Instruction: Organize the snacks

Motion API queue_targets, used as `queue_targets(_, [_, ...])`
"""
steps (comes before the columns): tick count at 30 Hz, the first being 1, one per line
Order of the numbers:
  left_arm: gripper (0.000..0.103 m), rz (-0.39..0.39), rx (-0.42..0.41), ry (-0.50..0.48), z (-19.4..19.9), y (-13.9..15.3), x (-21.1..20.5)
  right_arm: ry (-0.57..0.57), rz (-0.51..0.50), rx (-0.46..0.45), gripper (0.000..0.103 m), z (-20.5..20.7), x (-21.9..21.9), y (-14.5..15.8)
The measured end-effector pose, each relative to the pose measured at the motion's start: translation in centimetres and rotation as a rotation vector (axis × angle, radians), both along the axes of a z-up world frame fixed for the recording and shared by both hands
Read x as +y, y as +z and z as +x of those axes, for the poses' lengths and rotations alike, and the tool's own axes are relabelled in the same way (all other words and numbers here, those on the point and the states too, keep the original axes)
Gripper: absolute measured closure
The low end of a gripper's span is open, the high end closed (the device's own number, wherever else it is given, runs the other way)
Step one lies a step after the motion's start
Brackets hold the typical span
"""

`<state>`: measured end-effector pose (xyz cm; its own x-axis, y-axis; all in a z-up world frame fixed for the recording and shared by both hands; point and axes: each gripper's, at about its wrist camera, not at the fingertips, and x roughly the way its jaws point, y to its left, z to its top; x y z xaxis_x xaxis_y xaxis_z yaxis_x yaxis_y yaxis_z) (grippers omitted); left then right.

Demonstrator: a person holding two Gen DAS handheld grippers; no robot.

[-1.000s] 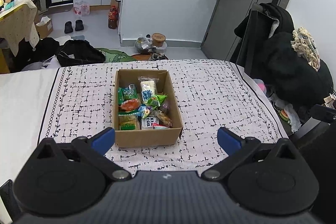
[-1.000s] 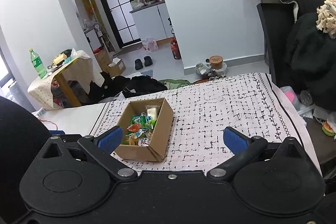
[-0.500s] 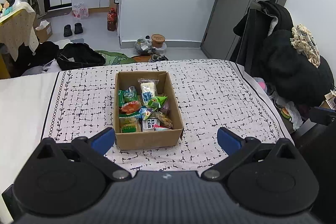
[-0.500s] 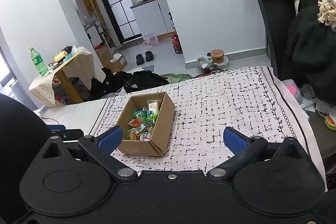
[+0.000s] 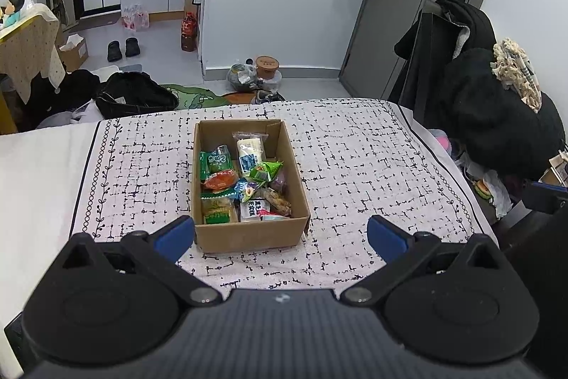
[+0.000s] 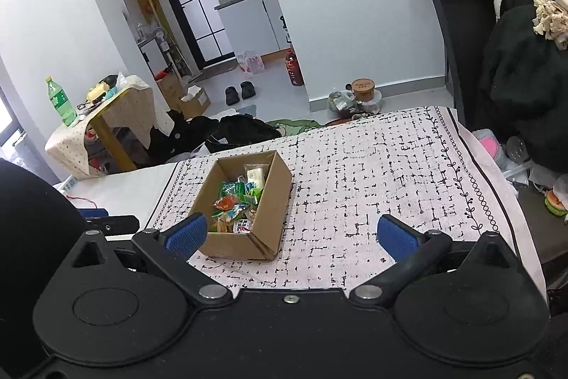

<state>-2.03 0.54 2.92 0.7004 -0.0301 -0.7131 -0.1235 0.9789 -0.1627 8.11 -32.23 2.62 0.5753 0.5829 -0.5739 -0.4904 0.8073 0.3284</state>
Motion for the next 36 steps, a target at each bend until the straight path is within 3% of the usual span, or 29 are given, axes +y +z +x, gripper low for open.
queue_targets(36, [0.000, 0.018, -0.005, 0.000, -0.06, 0.50, -0.43, -0.033, -0.021, -0.006, 0.000, -0.18, -0.51, 0.04])
